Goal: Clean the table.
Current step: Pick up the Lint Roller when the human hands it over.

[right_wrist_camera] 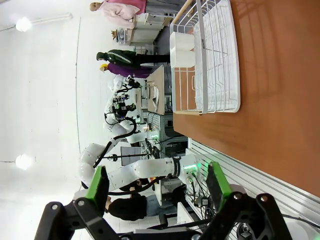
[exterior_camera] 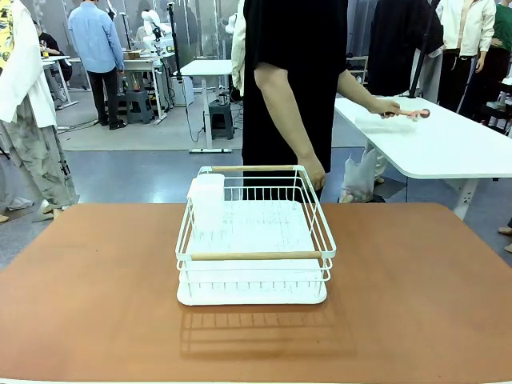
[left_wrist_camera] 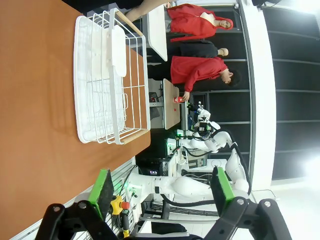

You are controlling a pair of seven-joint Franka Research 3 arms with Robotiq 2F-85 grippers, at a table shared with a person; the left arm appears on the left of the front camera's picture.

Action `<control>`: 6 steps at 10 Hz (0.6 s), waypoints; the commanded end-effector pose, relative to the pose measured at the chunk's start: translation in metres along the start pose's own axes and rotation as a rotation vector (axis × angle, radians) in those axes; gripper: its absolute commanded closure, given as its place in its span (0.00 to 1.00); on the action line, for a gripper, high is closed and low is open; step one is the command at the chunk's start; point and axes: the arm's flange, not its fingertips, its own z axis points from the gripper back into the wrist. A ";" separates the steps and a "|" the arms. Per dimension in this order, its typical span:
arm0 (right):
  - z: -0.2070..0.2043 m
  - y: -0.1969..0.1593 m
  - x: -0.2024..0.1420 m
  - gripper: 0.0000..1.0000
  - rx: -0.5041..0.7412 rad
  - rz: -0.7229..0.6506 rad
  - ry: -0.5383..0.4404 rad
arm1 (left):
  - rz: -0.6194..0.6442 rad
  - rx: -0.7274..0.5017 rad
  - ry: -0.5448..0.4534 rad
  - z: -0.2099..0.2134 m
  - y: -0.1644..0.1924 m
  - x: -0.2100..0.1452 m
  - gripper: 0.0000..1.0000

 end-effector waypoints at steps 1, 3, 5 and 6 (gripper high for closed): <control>0.002 0.002 -0.003 0.00 0.000 0.007 0.007 | -0.002 -0.002 -0.001 0.002 -0.001 -0.002 0.00; 0.002 0.002 -0.003 0.00 0.000 0.007 0.007 | -0.002 -0.002 -0.001 0.002 -0.001 -0.002 0.00; 0.002 0.002 -0.003 0.00 0.000 0.007 0.007 | -0.002 -0.002 -0.001 0.002 -0.001 -0.002 0.00; 0.002 0.002 -0.003 0.00 0.000 0.007 0.007 | -0.002 -0.002 -0.001 0.002 -0.001 -0.002 0.00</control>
